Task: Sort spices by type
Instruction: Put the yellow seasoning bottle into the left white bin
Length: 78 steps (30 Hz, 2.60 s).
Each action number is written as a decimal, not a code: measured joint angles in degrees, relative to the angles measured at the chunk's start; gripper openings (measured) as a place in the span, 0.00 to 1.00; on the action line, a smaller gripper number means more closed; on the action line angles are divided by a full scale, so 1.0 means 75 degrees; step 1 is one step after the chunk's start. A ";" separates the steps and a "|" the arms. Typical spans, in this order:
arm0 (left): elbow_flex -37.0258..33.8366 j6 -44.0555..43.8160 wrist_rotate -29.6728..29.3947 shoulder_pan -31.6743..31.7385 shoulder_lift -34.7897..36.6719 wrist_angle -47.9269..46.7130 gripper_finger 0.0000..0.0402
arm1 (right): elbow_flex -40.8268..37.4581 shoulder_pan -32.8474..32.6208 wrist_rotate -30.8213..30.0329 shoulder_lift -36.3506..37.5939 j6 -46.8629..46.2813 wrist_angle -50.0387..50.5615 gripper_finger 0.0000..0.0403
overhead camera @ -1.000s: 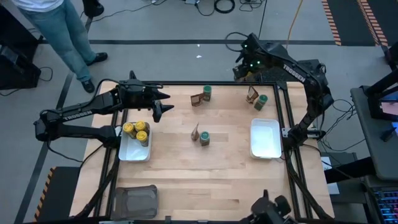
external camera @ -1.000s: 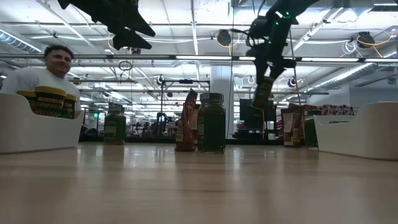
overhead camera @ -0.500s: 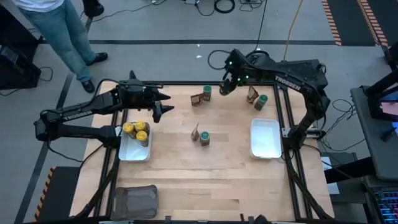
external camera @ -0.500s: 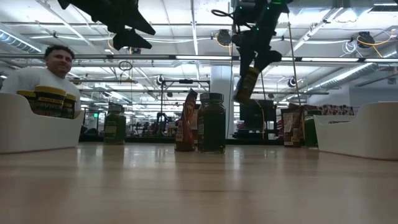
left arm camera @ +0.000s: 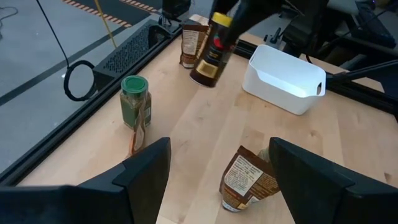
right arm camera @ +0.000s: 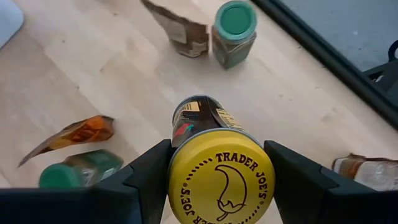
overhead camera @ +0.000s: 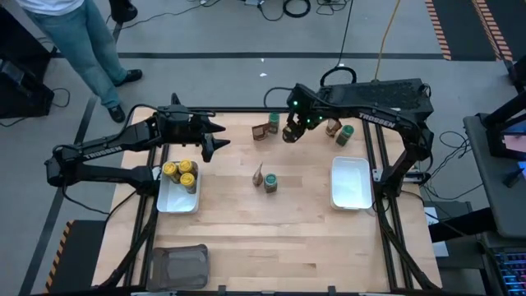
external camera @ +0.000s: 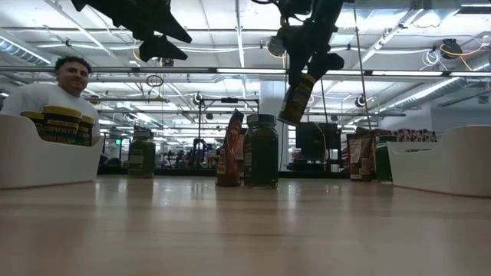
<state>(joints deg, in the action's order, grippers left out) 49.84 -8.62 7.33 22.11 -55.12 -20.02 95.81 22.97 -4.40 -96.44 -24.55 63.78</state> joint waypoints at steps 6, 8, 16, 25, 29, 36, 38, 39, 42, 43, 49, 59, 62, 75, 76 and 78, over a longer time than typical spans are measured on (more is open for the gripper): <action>0.0000 -0.0010 0.0177 0.0000 0.0000 0.0000 0.68 | -0.0158 -0.0306 -0.0016 0.0003 -0.0315 0.0022 0.54; 0.0000 -0.0012 0.0256 0.0000 0.0001 0.0000 0.68 | -0.0338 -0.0352 -0.0011 0.0003 -0.0421 0.0054 0.54; 0.0005 -0.0003 0.0279 0.0000 -0.0103 0.0054 0.68 | -0.1243 -0.0377 -0.0010 -0.0006 -0.0644 -0.0302 0.54; 0.0012 0.0009 0.0452 0.0000 -0.0422 0.0121 0.68 | -0.1918 -0.0377 -0.0016 0.0000 -0.0713 -0.1080 0.54; 0.0012 0.0023 0.0598 0.0000 -0.0560 0.0321 0.68 | -0.1952 -0.0377 -0.0012 -0.0043 -0.0814 -0.1109 0.54; 0.0008 0.0009 0.0878 0.0000 -0.0771 0.0677 0.68 | -0.1955 -0.0408 0.0056 -0.0788 -0.0633 -0.0954 0.54; 0.0003 0.0006 0.0891 0.0000 -0.0787 0.0694 0.68 | -0.1955 -0.0434 0.0061 -0.0887 -0.0631 -0.0927 0.55; 0.0003 -0.0004 0.0911 0.0000 -0.0793 0.0688 0.68 | -0.1955 -0.0459 0.0061 -0.0901 -0.0631 -0.0928 0.56; 0.0003 -0.0009 0.0916 0.0000 -0.0806 0.0659 0.68 | -0.1955 -0.0496 0.0060 -0.0892 -0.0634 -0.0977 0.58; 0.0003 -0.0009 0.0923 0.0000 -0.0802 0.0676 0.68 | -0.1955 -0.0496 0.0059 -0.0892 -0.0633 -0.0980 0.59; 0.0000 -0.0009 0.0933 0.0000 -0.0800 0.0675 0.68 | -0.1953 -0.0473 0.0235 -0.0889 -0.0552 -0.1003 0.64; 0.0003 0.0026 0.0930 0.0000 -0.0800 0.0666 0.68 | -0.1852 -0.0366 0.0207 -0.0845 -0.0602 -0.0944 0.66; 0.0000 0.0026 0.0936 0.0000 -0.0800 0.0663 0.68 | -0.1608 -0.0336 0.0203 -0.0842 -0.0558 -0.0915 0.66; 0.0000 0.0017 0.0961 0.0000 -0.0842 0.0696 0.68 | 0.0120 -0.0324 0.0197 -0.0826 -0.0120 -0.0085 0.66; 0.0000 0.0016 0.0962 -0.0018 -0.0903 0.0773 0.68 | 0.0224 -0.0324 0.0186 -0.0800 -0.0092 -0.0008 0.66; 0.0000 0.0015 0.0962 -0.0067 -0.1047 0.0886 0.68 | 0.0325 -0.0324 0.0172 -0.0632 -0.0043 -0.0032 0.66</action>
<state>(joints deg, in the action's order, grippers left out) 49.84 -8.51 14.55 21.61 -62.97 -13.38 98.25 20.53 -3.11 -101.19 -24.87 63.54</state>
